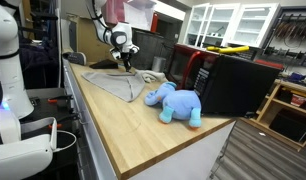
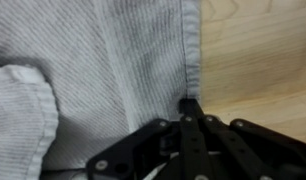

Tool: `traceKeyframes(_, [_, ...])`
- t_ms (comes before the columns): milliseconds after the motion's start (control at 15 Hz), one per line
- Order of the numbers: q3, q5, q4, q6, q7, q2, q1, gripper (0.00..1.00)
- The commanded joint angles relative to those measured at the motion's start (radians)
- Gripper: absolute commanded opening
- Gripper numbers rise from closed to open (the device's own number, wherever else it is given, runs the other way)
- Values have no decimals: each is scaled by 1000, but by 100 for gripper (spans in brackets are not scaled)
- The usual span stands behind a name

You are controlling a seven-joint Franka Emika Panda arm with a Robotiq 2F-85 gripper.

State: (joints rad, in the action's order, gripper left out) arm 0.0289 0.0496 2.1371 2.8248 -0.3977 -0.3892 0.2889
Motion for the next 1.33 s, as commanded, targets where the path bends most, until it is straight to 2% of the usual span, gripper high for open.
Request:
traceKeyframes(0, [-38,-34,-16,18,-39,-22,22,0])
traceKeyframes(200, [-28,-18,-13,3,-29,-19,19,0])
traceKeyframes(1000, [135,115,-18,-107,20,-16,-4,0])
traceKeyframes(1267, [212,218,-48,-181,69,0,-39,0])
